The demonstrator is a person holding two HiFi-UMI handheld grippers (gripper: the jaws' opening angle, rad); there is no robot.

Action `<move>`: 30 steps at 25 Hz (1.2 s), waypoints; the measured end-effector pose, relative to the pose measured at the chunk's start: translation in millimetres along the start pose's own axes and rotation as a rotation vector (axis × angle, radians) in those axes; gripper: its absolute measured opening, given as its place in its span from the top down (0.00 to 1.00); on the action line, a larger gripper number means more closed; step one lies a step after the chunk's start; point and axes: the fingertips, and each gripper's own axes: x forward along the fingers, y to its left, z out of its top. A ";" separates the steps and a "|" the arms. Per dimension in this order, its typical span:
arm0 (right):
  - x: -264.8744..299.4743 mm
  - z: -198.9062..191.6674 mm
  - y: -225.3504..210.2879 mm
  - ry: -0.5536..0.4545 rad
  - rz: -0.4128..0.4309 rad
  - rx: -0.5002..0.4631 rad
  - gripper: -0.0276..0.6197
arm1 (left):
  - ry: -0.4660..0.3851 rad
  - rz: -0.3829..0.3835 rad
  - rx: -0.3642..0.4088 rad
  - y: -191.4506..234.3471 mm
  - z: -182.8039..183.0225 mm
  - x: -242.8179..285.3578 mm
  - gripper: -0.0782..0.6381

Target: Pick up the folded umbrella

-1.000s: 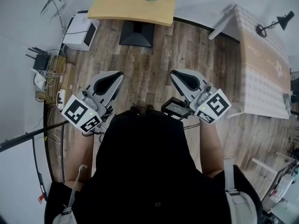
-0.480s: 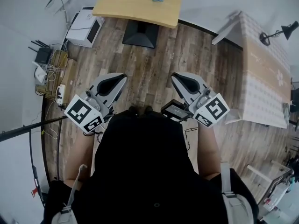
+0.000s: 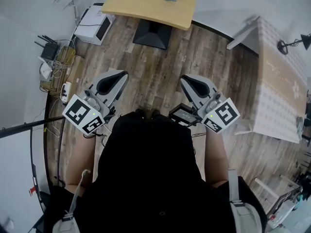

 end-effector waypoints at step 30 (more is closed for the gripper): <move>147.0 29.3 -103.9 0.093 -0.014 -0.043 0.93 | -0.078 -0.033 -0.037 184.6 37.7 65.0 0.88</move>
